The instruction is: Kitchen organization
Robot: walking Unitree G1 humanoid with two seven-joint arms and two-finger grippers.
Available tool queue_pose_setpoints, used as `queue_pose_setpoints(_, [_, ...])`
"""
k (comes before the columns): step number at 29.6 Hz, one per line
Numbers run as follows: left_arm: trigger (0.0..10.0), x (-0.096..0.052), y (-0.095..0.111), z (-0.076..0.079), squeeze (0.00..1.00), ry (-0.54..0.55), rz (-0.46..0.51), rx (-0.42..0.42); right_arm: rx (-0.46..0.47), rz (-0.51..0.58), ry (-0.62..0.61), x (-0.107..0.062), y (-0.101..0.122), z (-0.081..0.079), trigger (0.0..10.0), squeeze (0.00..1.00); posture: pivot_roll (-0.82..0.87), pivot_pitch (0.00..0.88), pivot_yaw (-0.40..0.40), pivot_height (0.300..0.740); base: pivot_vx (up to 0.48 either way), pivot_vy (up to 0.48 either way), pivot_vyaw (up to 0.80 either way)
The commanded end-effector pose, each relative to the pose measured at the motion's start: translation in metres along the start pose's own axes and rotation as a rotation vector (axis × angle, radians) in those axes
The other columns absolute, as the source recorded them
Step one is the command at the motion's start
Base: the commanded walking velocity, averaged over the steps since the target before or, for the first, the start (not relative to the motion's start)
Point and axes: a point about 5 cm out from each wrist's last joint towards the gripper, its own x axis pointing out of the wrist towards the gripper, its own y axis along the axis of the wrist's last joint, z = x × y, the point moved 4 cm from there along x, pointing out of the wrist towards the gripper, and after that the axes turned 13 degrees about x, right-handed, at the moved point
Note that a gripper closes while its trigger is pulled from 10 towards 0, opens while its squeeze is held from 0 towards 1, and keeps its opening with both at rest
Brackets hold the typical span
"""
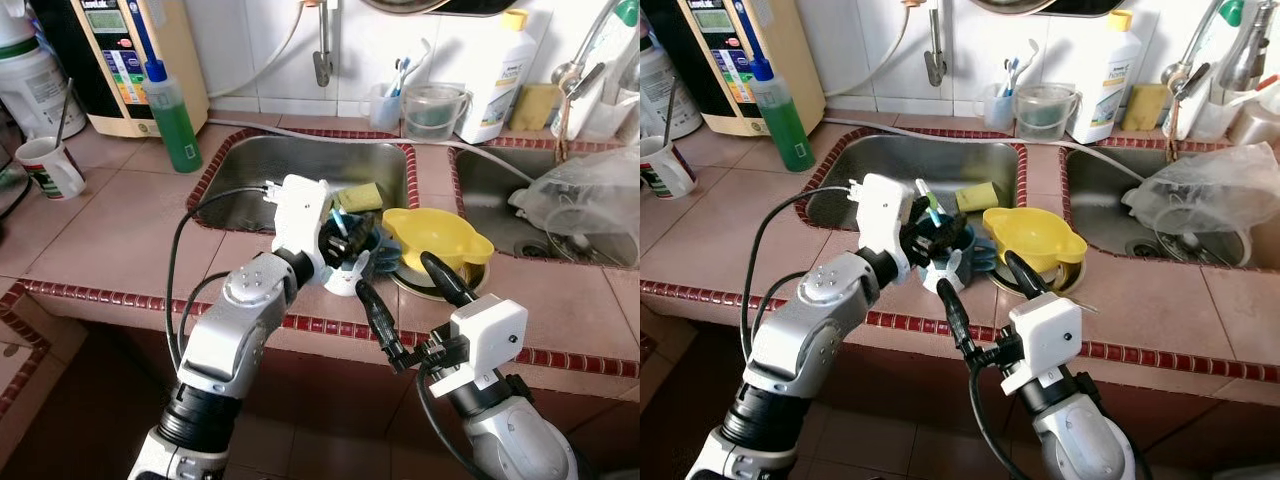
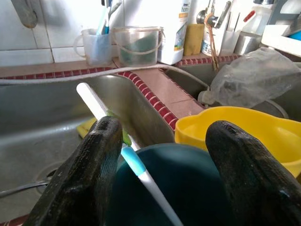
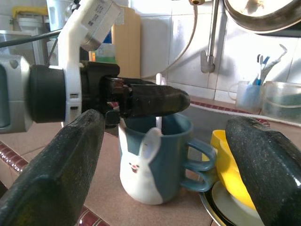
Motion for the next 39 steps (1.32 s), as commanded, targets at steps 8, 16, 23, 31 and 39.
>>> queue_pose_setpoints(8, [10.0, -0.003, 0.005, -0.016, 0.0, 0.042, 0.0, 0.001, -0.009, 0.01, 0.005, -0.001, 0.006, -0.003, 10.0, 0.0, -0.25, 0.067, 0.087, 0.711, 0.0, 0.0, 0.0])
queue_pose_setpoints(16, [10.0, -0.004, 0.005, -0.027, 0.0, 0.08, -0.017, -0.008, -0.009, 0.01, 0.012, 0.0, 0.006, -0.003, 10.0, 0.0, -0.24, 0.068, 0.081, 0.711, 0.0, 0.0, 0.0])
queue_pose_setpoints(23, [10.0, 0.003, 0.011, -0.027, 0.0, 0.092, -0.027, -0.013, -0.01, 0.01, 0.015, 0.001, 0.006, -0.003, 10.0, 0.0, -0.24, 0.07, 0.082, 0.711, 0.0, 0.0, 0.0])
queue_pose_setpoints(31, [10.0, 0.009, 0.014, -0.025, 0.0, 0.092, -0.039, -0.01, -0.011, 0.012, 0.008, 0.002, 0.006, -0.003, 10.0, 0.0, -0.25, 0.074, 0.087, 0.711, 0.0, 0.0, 0.0])
queue_pose_setpoints(39, [10.0, 0.015, 0.016, -0.022, 0.0, 0.08, -0.052, 0.055, -0.014, 0.012, -0.001, 0.002, 0.007, -0.002, 10.0, 0.0, -0.25, 0.082, 0.09, 0.711, 0.0, 0.0, 0.0])
